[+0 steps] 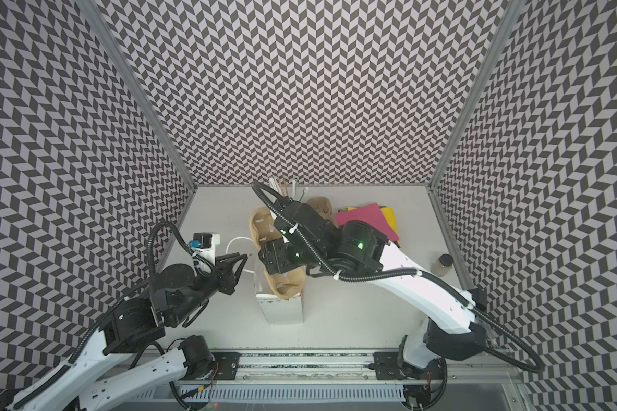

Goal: Pack the takeout coffee

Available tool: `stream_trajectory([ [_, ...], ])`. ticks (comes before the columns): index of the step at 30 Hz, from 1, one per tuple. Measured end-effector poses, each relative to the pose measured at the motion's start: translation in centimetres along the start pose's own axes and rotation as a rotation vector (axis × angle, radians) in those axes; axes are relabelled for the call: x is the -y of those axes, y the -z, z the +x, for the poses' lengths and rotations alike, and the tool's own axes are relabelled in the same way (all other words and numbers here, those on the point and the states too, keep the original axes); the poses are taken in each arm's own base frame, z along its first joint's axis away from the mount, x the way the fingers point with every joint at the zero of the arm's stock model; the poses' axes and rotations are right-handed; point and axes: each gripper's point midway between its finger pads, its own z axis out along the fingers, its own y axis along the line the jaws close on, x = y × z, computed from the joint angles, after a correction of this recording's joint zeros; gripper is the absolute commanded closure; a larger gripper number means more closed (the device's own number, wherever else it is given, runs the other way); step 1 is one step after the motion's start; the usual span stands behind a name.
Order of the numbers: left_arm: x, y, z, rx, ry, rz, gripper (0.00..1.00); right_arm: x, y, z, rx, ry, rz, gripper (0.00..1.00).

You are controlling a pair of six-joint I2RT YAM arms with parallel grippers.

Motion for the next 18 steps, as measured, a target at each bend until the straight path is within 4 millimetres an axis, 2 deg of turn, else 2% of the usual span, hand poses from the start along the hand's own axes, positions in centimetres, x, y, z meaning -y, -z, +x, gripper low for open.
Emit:
stream_trajectory([
  [4, 0.3, -0.1, 0.7, -0.017, 0.044, 0.028, 1.0, 0.0, -0.8, -0.3, 0.0, -0.019, 0.016, 0.25],
  [7, 0.8, 0.0, 0.9, -0.018, 0.087, 0.061, 1.0, 0.4, -1.5, -0.5, -0.003, -0.037, 0.037, 0.25],
  [12, 1.5, 0.2, 1.1, -0.018, 0.16, 0.117, 1.0, 2.4, -2.3, -1.1, -0.009, -0.074, 0.087, 0.25],
  [18, 1.6, 0.2, 1.8, -0.012, 0.252, 0.154, 1.0, 4.0, -3.0, -1.6, -0.021, -0.109, 0.117, 0.25],
])
